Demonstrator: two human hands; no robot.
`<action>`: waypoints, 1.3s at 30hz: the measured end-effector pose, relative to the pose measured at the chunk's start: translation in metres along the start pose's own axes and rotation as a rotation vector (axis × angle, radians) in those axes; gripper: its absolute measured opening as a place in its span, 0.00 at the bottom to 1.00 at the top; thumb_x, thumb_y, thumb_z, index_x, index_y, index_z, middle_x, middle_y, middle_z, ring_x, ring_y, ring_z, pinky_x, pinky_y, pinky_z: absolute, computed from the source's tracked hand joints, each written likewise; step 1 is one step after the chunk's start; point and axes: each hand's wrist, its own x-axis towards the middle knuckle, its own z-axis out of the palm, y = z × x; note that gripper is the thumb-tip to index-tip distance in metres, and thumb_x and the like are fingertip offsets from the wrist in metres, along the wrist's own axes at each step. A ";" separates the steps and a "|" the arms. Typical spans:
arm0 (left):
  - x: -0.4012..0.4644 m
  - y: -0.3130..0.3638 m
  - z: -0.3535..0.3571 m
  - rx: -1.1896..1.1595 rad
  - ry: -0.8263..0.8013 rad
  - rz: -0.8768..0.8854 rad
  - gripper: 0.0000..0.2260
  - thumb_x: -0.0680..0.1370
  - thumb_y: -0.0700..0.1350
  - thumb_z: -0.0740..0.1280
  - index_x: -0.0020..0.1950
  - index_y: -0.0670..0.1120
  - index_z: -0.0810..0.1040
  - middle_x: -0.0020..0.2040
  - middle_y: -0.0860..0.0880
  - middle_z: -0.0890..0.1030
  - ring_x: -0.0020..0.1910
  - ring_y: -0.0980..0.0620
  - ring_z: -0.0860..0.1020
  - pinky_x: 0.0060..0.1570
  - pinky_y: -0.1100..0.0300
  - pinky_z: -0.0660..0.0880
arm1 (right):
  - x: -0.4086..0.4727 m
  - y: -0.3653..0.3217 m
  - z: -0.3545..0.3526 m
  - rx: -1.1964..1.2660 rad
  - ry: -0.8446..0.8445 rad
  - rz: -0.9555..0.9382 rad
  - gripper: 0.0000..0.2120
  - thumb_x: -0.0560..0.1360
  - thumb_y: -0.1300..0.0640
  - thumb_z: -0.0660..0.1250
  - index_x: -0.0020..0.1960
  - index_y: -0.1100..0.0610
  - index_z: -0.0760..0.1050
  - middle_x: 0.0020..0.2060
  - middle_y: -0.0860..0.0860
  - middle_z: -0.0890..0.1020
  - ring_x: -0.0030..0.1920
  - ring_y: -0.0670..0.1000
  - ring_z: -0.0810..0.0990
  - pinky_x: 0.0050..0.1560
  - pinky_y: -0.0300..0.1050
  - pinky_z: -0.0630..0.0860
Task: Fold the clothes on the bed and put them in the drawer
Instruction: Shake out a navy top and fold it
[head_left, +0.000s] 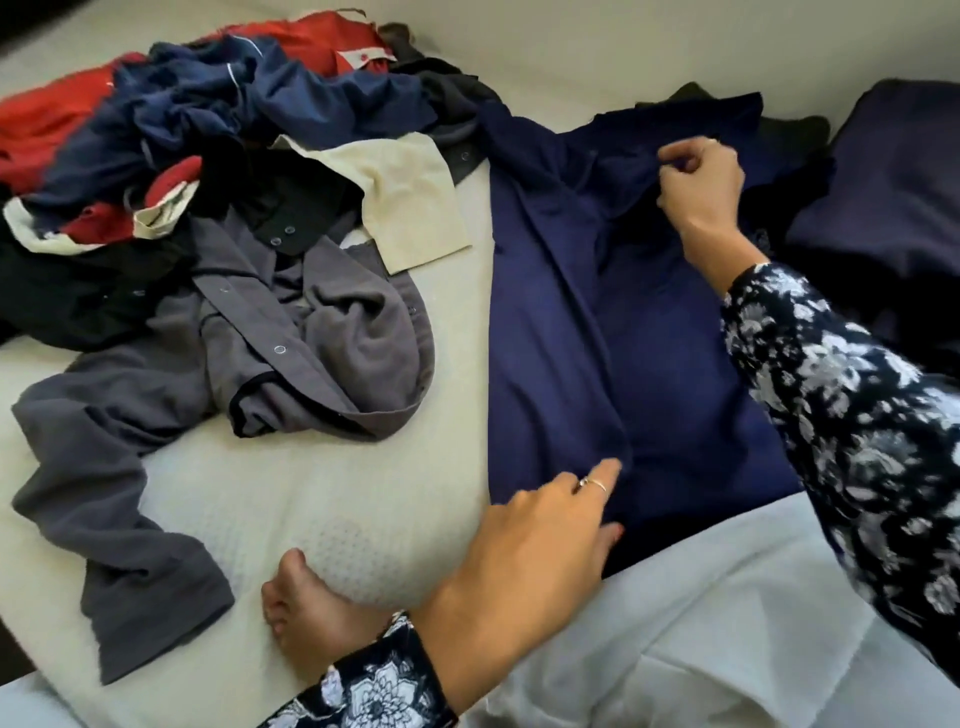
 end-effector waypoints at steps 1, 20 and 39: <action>0.000 0.001 0.003 -0.031 -0.071 0.018 0.24 0.82 0.55 0.54 0.77 0.58 0.51 0.66 0.51 0.70 0.61 0.42 0.73 0.58 0.49 0.71 | -0.013 0.001 -0.012 -0.036 -0.022 -0.008 0.15 0.69 0.62 0.59 0.49 0.56 0.82 0.34 0.42 0.75 0.47 0.55 0.82 0.53 0.45 0.78; 0.153 0.025 -0.074 -0.149 -0.175 0.000 0.15 0.80 0.55 0.60 0.63 0.48 0.74 0.51 0.47 0.82 0.45 0.50 0.82 0.37 0.61 0.76 | -0.152 0.012 -0.145 -0.710 -0.727 0.538 0.20 0.73 0.50 0.73 0.52 0.64 0.71 0.33 0.55 0.75 0.35 0.58 0.81 0.39 0.49 0.79; 0.320 0.118 -0.093 0.179 0.337 0.128 0.27 0.75 0.62 0.65 0.70 0.51 0.69 0.68 0.44 0.69 0.66 0.39 0.71 0.61 0.48 0.69 | -0.146 0.010 -0.146 -0.185 -0.928 0.312 0.18 0.71 0.47 0.73 0.47 0.51 0.65 0.40 0.42 0.70 0.43 0.46 0.73 0.42 0.41 0.69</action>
